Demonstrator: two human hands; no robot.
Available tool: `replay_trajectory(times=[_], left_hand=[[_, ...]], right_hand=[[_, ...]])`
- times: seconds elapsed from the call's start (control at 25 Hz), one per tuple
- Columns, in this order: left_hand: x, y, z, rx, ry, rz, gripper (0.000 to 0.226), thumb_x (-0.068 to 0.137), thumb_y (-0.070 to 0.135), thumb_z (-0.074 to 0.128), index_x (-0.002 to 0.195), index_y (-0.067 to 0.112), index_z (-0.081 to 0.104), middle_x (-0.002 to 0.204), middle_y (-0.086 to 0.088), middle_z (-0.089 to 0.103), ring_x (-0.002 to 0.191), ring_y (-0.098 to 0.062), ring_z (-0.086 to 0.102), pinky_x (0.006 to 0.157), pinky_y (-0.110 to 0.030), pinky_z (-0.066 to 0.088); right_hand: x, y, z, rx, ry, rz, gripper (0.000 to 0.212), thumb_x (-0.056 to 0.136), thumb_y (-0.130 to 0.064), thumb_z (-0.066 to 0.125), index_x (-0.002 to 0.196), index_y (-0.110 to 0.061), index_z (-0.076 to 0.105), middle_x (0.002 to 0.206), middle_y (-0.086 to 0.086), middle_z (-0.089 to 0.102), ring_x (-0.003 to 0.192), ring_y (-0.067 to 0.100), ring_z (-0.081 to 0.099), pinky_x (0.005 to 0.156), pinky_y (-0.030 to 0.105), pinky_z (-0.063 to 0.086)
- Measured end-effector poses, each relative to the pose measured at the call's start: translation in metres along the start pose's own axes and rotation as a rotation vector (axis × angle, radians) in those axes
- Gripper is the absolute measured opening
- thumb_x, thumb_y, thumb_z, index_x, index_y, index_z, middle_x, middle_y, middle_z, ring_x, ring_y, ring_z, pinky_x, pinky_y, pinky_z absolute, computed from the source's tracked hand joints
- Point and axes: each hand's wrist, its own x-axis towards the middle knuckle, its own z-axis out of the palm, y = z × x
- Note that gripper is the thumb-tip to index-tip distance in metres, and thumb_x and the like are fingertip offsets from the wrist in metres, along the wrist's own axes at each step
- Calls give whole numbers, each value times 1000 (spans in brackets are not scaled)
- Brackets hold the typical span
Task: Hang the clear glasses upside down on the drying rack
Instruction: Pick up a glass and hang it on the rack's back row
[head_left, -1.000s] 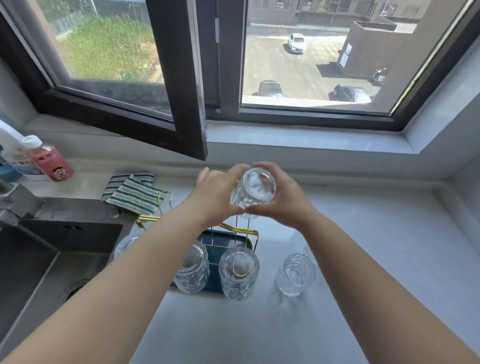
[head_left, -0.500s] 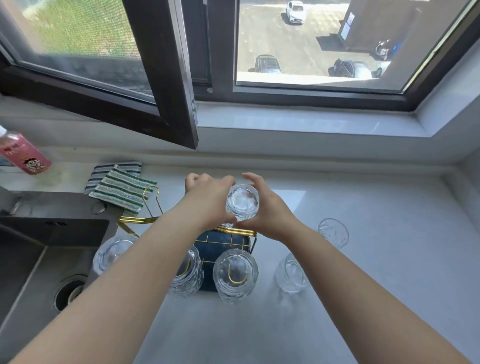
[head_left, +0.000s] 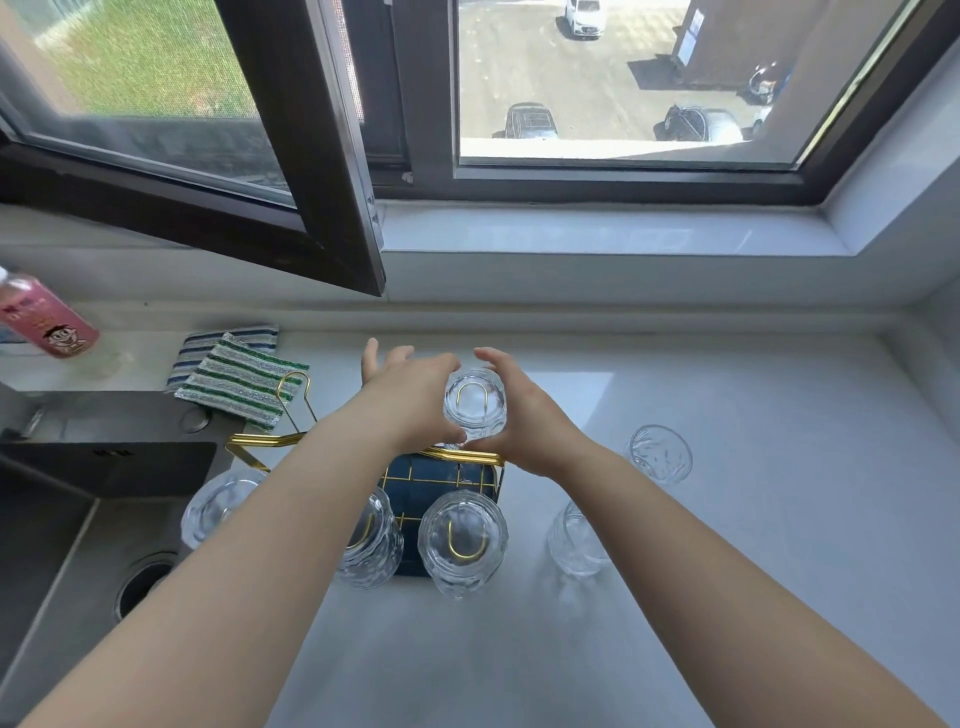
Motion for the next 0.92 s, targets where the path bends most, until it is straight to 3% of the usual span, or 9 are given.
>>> replay_trajectory(times=[0.08, 0.16, 0.28, 0.4, 0.48, 0.6, 0.76, 0.84, 0.92], left_hand=[[-5, 5, -4, -23, 39, 26, 74, 70, 40, 71, 133, 24, 34, 134, 1, 50, 138, -24, 19, 112, -47, -8], [-13, 14, -8, -127, 159, 107, 70, 72, 33, 71, 132, 23, 37, 134, 1, 50, 132, -21, 30, 111, -37, 8], [-38, 46, -9, -473, 312, 265, 61, 74, 22, 70, 128, 22, 41, 126, 3, 55, 117, -13, 45, 94, -17, 27], [-75, 88, 15, -770, 252, 352, 61, 76, 17, 68, 130, 21, 39, 121, 4, 54, 105, -3, 48, 89, -8, 32], [-101, 111, 44, -867, 172, 336, 66, 76, 15, 66, 133, 20, 32, 125, 4, 47, 108, 1, 44, 93, -7, 32], [-123, 124, 83, -843, 65, 252, 76, 77, 18, 62, 139, 19, 18, 140, 3, 31, 128, -1, 29, 102, -4, 18], [-116, 116, 110, -568, -74, 179, 88, 83, 25, 55, 142, 12, -10, 155, -4, -6, 142, -14, -2, 112, -20, 2], [-107, 114, 114, -522, -109, 113, 88, 86, 25, 52, 140, 8, -15, 155, -7, -12, 142, -17, -6, 109, -20, -1], [-97, 114, 118, -554, -112, 71, 86, 87, 26, 51, 141, 8, -13, 155, -7, -7, 142, -17, -1, 108, -19, 4]], right_hand=[[-4, 1, -7, -4, -33, 10, 100, 62, -18, 84, 140, -28, 20, 141, 3, 40, 125, 19, 43, 96, 26, 37], [-15, 2, -20, 22, -20, 14, 99, 63, -11, 82, 140, -25, 22, 141, 3, 40, 126, 18, 41, 102, 29, 36], [-50, 12, -44, 117, 135, -6, 78, 68, -7, 78, 131, -25, 37, 131, -2, 47, 120, 12, 46, 102, 26, 37], [-103, 38, -58, 227, 298, 66, 59, 69, -9, 77, 113, -34, 47, 119, -11, 54, 114, 3, 51, 99, 23, 41], [-134, 59, -52, 252, 288, 159, 65, 64, -10, 81, 113, -37, 46, 121, -14, 53, 117, 3, 49, 99, 22, 38], [-154, 86, -29, 201, 154, 267, 85, 59, -15, 85, 126, -31, 36, 132, -9, 46, 123, 8, 43, 103, 24, 32], [-146, 102, 2, 182, 114, 310, 96, 61, -20, 82, 137, -30, 24, 138, -9, 42, 126, 9, 41, 105, 25, 31], [-141, 106, 8, 181, 159, 310, 90, 61, -19, 80, 133, -34, 28, 133, -10, 46, 121, 9, 46, 101, 25, 36], [-139, 106, 9, 168, 196, 299, 78, 59, -19, 79, 114, -51, 34, 118, -19, 53, 107, -2, 52, 87, 11, 40]])
